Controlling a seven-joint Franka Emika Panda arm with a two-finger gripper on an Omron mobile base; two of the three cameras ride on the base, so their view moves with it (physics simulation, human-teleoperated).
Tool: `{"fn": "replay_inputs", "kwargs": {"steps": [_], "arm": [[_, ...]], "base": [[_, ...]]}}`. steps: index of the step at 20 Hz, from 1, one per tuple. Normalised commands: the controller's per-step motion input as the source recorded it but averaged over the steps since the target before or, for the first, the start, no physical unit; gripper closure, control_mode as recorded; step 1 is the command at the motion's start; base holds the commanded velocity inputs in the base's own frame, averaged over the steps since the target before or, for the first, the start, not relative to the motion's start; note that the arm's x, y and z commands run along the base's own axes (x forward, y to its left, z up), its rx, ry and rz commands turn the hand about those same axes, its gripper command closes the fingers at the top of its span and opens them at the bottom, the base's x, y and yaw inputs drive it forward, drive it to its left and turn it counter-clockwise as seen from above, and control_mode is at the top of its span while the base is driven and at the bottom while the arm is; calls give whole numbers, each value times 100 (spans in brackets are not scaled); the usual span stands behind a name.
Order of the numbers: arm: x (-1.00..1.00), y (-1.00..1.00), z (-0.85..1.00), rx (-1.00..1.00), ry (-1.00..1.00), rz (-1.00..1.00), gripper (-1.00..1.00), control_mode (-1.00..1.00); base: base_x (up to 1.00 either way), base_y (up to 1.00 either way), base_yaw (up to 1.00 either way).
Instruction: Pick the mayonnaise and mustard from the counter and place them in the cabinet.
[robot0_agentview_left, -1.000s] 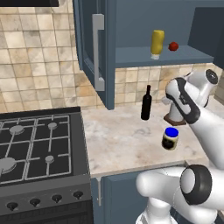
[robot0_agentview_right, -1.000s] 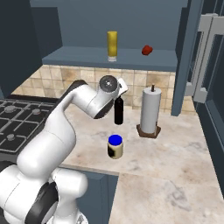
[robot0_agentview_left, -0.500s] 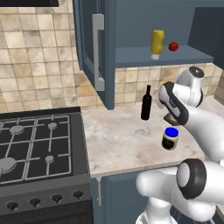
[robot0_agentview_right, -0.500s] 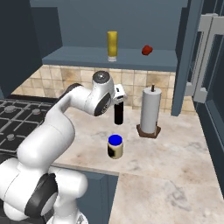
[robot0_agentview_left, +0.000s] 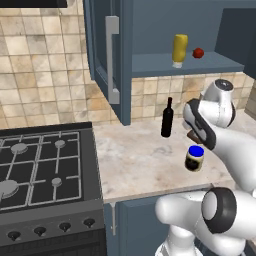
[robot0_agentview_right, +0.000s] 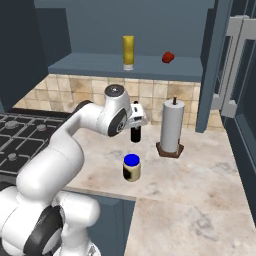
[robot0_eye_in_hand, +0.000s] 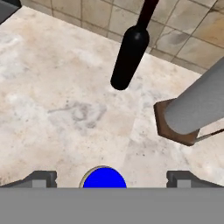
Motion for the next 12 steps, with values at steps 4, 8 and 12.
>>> {"fn": "replay_inputs", "kwargs": {"steps": [4,8,12], "arm": [[-20,-3,-4,5,4,-10,-100,-100],[-17,0,-12,6,7,-11,-100,-100],[-33,0,-22,6,5,-9,-100,-100]], "base": [[0,0,0],[0,0,0],[0,0,0]]}}
